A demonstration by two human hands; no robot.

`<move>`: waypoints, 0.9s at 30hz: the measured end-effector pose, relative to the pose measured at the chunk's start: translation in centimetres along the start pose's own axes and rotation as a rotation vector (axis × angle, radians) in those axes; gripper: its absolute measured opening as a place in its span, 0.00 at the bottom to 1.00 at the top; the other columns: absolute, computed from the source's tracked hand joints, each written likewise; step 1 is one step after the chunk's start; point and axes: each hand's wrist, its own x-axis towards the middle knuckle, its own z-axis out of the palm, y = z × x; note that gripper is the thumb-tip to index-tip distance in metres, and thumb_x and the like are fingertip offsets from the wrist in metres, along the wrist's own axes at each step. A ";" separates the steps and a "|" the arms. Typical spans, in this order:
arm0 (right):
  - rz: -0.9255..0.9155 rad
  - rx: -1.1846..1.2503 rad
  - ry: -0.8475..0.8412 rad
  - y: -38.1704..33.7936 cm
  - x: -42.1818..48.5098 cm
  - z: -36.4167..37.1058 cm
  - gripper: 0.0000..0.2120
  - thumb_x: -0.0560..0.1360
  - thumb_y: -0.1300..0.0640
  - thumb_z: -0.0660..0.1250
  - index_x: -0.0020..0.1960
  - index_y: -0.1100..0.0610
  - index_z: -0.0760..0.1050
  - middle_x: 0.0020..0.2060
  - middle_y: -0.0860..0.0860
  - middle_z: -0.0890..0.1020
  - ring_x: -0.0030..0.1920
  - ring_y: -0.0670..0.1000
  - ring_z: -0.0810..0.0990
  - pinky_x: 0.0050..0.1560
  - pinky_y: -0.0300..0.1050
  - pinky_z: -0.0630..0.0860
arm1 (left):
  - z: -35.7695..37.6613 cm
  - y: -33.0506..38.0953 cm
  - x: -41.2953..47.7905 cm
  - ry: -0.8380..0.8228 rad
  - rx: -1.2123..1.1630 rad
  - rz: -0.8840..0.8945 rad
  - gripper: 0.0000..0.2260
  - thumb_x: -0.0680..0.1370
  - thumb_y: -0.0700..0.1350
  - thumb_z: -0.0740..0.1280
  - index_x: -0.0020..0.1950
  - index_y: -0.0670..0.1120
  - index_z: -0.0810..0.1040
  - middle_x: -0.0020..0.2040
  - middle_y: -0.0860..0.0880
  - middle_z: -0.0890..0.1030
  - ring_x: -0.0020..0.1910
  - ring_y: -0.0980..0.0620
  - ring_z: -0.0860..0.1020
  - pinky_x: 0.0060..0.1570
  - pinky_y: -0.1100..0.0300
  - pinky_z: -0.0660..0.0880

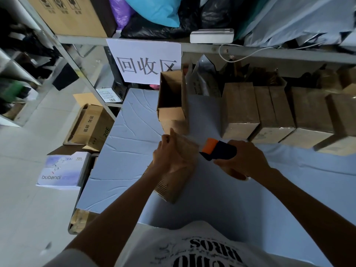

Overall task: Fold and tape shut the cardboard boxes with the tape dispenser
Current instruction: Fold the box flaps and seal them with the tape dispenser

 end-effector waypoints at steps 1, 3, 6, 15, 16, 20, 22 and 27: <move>0.017 0.016 -0.013 0.6 -0.4 -0.2 0.25 0.60 0.31 0.71 0.45 0.47 0.69 0.35 0.45 0.77 0.35 0.44 0.76 0.36 0.39 0.70 | 0.1 -0.2 0.1 0.001 -0.012 0.000 0.57 0.64 0.62 0.76 0.78 0.49 0.41 0.73 0.45 0.59 0.68 0.41 0.66 0.61 0.41 0.71; 0.038 0.040 -0.031 1.4 -1.1 -0.4 0.23 0.60 0.32 0.72 0.42 0.46 0.69 0.33 0.43 0.75 0.33 0.41 0.74 0.33 0.36 0.67 | 0.3 0.0 -0.1 0.004 -0.011 0.012 0.54 0.65 0.62 0.75 0.78 0.49 0.42 0.73 0.44 0.60 0.68 0.41 0.66 0.62 0.39 0.71; 0.048 0.067 -0.043 1.9 -1.6 -0.4 0.22 0.60 0.34 0.74 0.41 0.45 0.68 0.31 0.41 0.74 0.32 0.42 0.74 0.31 0.35 0.65 | 0.5 0.6 -0.2 0.008 -0.155 -0.024 0.45 0.70 0.65 0.67 0.77 0.49 0.49 0.71 0.44 0.63 0.68 0.40 0.67 0.63 0.39 0.69; 0.046 0.046 -0.071 2.1 -0.9 0.6 0.21 0.60 0.38 0.76 0.40 0.46 0.68 0.31 0.42 0.74 0.31 0.41 0.73 0.31 0.36 0.65 | 0.4 0.5 -0.4 0.002 -0.019 0.044 0.48 0.71 0.61 0.70 0.78 0.48 0.43 0.73 0.44 0.61 0.68 0.42 0.67 0.64 0.43 0.70; 0.043 0.025 -0.076 2.0 -0.7 0.7 0.21 0.60 0.38 0.76 0.41 0.47 0.69 0.31 0.42 0.74 0.32 0.42 0.74 0.32 0.36 0.66 | 0.4 0.5 -0.5 0.004 -0.001 0.045 0.48 0.71 0.61 0.70 0.78 0.48 0.43 0.73 0.45 0.61 0.68 0.42 0.67 0.65 0.44 0.70; 0.044 -0.060 -0.102 1.2 0.2 0.9 0.24 0.60 0.37 0.75 0.45 0.50 0.71 0.33 0.44 0.73 0.37 0.48 0.76 0.37 0.40 0.69 | 1.0 0.9 -0.8 0.026 0.024 0.052 0.52 0.67 0.63 0.73 0.78 0.49 0.43 0.73 0.45 0.60 0.69 0.42 0.65 0.66 0.43 0.68; 0.049 -0.116 -0.088 0.4 1.0 0.7 0.27 0.59 0.36 0.75 0.47 0.51 0.72 0.36 0.45 0.75 0.37 0.47 0.75 0.37 0.41 0.69 | 1.1 1.1 -0.8 0.040 0.026 0.040 0.54 0.66 0.63 0.74 0.78 0.48 0.42 0.74 0.46 0.58 0.71 0.42 0.63 0.66 0.42 0.65; 0.109 -0.381 -0.153 -0.4 0.1 5.7 0.31 0.62 0.36 0.74 0.57 0.53 0.74 0.49 0.51 0.81 0.47 0.51 0.80 0.43 0.43 0.73 | 2.0 1.3 -1.4 0.062 -0.109 0.026 0.47 0.69 0.60 0.72 0.77 0.48 0.48 0.75 0.46 0.59 0.73 0.45 0.60 0.71 0.45 0.59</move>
